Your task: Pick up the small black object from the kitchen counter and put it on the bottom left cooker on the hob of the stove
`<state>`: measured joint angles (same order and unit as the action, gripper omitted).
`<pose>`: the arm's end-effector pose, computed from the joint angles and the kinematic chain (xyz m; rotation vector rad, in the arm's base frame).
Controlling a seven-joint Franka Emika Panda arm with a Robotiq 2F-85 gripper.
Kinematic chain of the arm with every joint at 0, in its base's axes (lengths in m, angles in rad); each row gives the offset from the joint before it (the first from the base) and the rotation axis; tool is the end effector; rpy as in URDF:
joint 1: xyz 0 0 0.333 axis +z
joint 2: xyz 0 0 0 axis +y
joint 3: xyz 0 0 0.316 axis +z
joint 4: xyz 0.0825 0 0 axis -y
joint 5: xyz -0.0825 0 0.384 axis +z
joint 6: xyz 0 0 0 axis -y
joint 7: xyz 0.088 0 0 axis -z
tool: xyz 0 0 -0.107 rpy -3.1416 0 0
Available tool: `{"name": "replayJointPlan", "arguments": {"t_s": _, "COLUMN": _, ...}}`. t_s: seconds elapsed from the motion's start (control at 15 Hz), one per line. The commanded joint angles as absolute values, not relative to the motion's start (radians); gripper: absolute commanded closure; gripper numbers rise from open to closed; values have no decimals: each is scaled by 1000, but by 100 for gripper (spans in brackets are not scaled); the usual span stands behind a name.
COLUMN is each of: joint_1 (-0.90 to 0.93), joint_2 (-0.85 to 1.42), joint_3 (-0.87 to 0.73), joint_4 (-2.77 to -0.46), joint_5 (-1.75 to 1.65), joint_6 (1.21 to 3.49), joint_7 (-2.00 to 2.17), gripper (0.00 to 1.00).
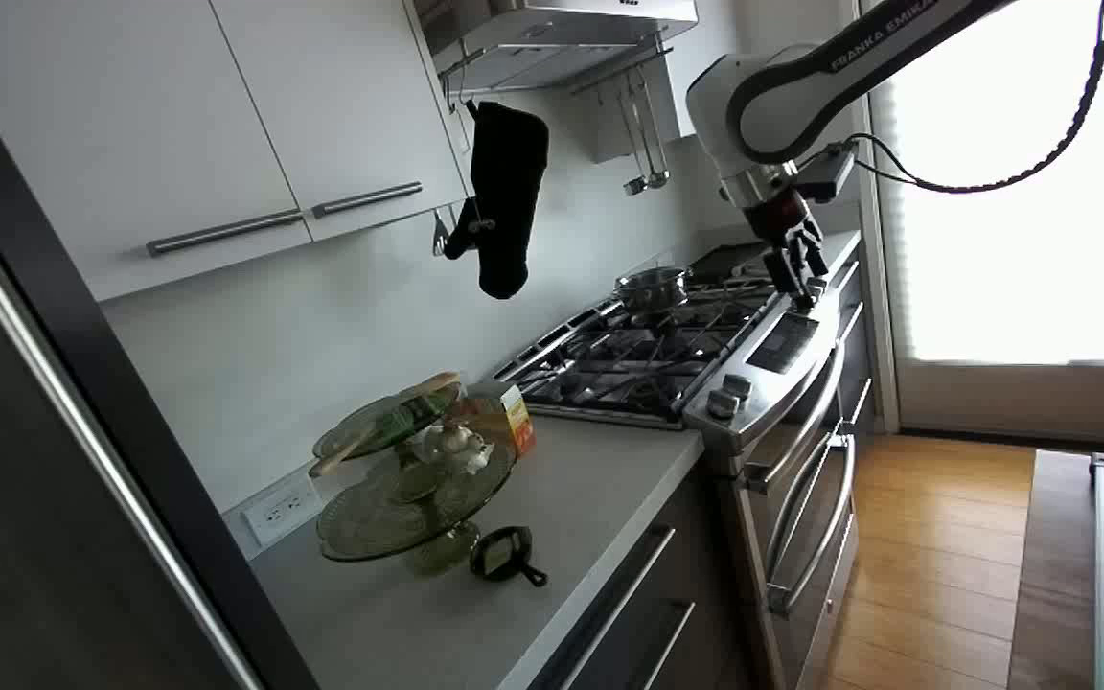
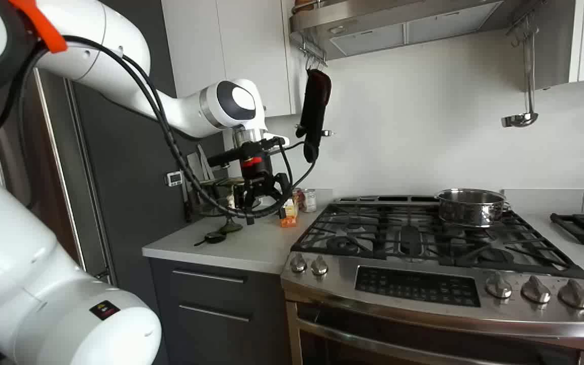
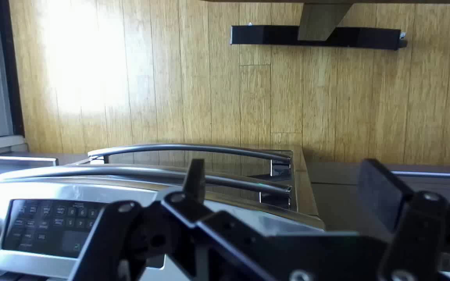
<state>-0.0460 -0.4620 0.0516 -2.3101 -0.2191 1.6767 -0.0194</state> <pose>0.3941 -0.0170 0.5089 2.8929 0.0865 -0.2537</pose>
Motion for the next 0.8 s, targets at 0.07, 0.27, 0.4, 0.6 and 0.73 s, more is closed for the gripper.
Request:
{"name": "replayJointPlan", "arguments": {"t_s": 0.07, "joint_1": -28, "joint_2": -461, "joint_3": 36, "joint_4": -2308, "joint_5": -225, "joint_6": 1673, "joint_7": -13, "gripper": 0}}
{"name": "replayJointPlan", "arguments": {"t_s": 0.27, "joint_1": -28, "joint_2": -461, "joint_3": 36, "joint_4": -2308, "joint_5": -225, "joint_6": 1673, "joint_7": -13, "gripper": 0}}
{"name": "replayJointPlan", "arguments": {"t_s": 0.4, "joint_1": -28, "joint_2": -461, "joint_3": 36, "joint_4": -2308, "joint_5": -225, "joint_6": 1673, "joint_7": -13, "gripper": 0}}
{"name": "replayJointPlan", "arguments": {"t_s": 0.6, "joint_1": -46, "joint_2": -450, "joint_3": 40, "joint_4": -2297, "joint_5": -235, "joint_6": 1652, "joint_7": 38, "gripper": 0}}
{"name": "replayJointPlan", "arguments": {"t_s": 0.73, "joint_1": -54, "joint_2": -405, "joint_3": 79, "joint_4": -2256, "joint_5": -229, "joint_6": 1591, "joint_7": 174, "gripper": 0}}
